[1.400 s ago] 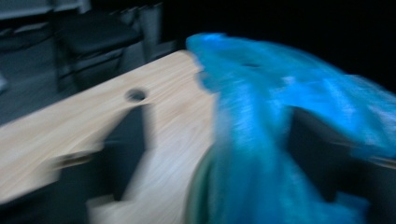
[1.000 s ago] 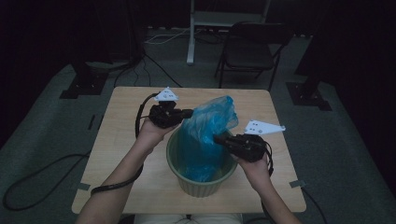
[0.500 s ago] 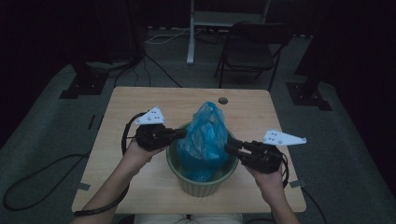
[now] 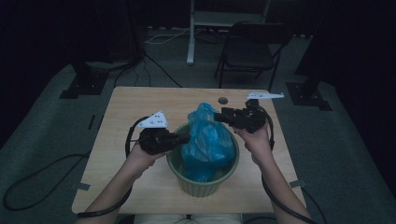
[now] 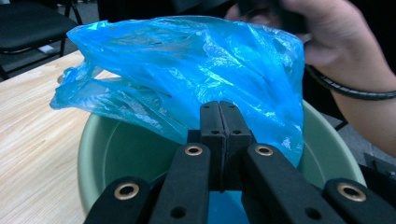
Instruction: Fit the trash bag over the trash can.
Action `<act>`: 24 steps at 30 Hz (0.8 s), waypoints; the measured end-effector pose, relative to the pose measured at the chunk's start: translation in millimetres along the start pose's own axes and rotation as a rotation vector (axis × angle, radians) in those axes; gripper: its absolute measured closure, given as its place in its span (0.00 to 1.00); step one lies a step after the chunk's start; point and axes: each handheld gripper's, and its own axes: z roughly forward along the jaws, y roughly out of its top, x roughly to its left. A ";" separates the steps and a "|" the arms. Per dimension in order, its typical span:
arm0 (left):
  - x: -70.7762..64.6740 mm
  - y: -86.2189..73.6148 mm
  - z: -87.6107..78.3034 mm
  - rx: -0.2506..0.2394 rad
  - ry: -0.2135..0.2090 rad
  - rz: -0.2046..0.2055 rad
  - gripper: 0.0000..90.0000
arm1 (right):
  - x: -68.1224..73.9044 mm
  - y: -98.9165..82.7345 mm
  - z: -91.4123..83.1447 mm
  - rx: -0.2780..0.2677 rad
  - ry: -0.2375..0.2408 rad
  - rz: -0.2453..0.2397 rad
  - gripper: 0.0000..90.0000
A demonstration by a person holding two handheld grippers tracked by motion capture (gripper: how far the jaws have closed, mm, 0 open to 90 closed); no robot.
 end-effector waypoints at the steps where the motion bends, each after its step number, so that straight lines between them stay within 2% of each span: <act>1: 0.0 0.5 0.5 0.000 -0.001 -0.003 1.00 | -0.9 0.7 5.6 0.024 -0.007 -0.004 0.50; 3: -0.4 1.1 0.9 0.004 0.002 -0.001 1.00 | -4.0 0.4 14.2 0.063 -0.020 -0.012 0.57; 7: 0.6 0.4 0.4 0.009 -0.002 -0.008 1.00 | -5.4 -3.1 16.3 0.081 -0.030 -0.018 1.00; 10: 1.2 -0.7 -0.7 0.017 -0.002 -0.009 1.00 | 4.0 -5.4 3.6 0.029 -0.032 -0.049 1.00; 12: 0.2 -1.2 -1.2 0.014 -0.007 -0.012 1.00 | 13.8 -7.7 -10.1 -0.019 -0.013 -0.064 1.00; 14: -1.3 -1.4 -1.7 0.016 -0.012 -0.007 1.00 | 27.3 -10.9 -23.7 -0.046 -0.009 -0.103 1.00; 16: -3.7 -1.9 -2.0 0.020 -0.015 -0.001 1.00 | 39.0 -17.7 -38.9 -0.093 0.027 -0.110 1.00; 20: -7.9 -3.1 -2.8 0.046 -0.019 0.028 1.00 | 61.2 -44.6 -65.5 -0.182 0.075 -0.118 1.00; 21: -8.5 -3.4 -2.9 0.048 -0.019 0.028 1.00 | 67.4 -53.0 -70.2 -0.190 0.067 -0.129 1.00; 23: -9.7 -4.1 -3.3 0.051 -0.021 0.033 1.00 | 80.5 -70.3 -77.8 -0.194 0.097 -0.158 1.00; 24: -10.3 -4.6 -3.5 0.051 -0.025 0.032 1.00 | 87.0 -78.6 -81.0 -0.196 0.097 -0.171 1.00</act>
